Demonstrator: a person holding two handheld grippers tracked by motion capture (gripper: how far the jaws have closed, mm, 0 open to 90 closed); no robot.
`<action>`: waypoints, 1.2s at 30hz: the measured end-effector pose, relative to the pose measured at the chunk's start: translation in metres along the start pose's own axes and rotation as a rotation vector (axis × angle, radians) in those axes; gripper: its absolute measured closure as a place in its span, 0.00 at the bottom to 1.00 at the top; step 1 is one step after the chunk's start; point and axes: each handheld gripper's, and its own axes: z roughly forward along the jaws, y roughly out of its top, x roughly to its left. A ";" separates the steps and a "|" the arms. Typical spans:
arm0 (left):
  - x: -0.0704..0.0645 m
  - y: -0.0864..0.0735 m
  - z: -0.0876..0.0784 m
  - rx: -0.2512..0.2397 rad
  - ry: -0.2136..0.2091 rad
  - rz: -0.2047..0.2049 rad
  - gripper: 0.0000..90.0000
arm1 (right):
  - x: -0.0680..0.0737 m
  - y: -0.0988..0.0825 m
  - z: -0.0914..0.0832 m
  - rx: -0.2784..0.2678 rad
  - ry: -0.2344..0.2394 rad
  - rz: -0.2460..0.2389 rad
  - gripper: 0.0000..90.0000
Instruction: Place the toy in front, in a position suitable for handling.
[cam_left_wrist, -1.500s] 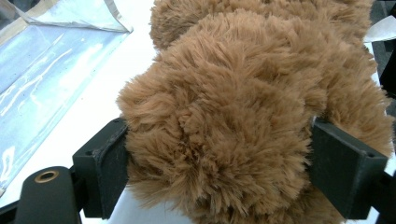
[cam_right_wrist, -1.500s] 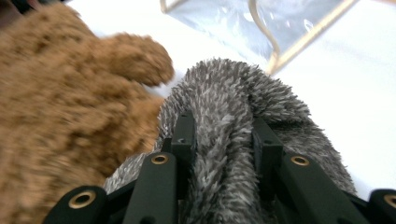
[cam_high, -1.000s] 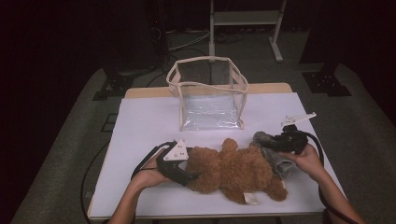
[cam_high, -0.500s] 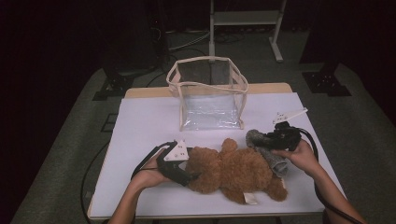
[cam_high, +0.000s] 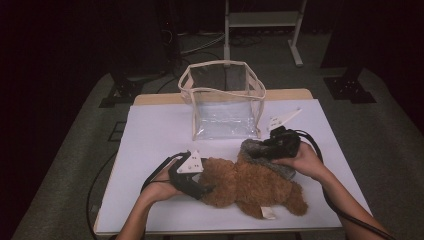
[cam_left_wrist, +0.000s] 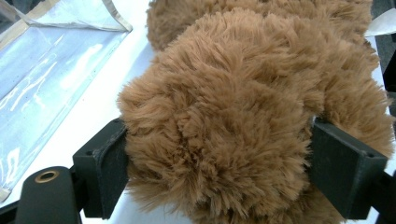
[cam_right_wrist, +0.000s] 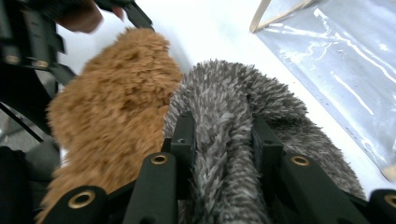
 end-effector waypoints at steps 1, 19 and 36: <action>0.000 0.000 0.000 0.004 -0.001 0.004 0.17 | -0.001 0.002 0.004 0.007 0.003 0.005 0.75; 0.000 0.001 0.000 -0.005 0.009 0.012 0.17 | 0.033 0.017 0.005 0.027 0.072 -0.060 0.75; 0.010 -0.008 -0.013 -0.073 -0.062 -0.075 0.17 | 0.029 0.014 0.021 0.078 0.049 -0.044 0.75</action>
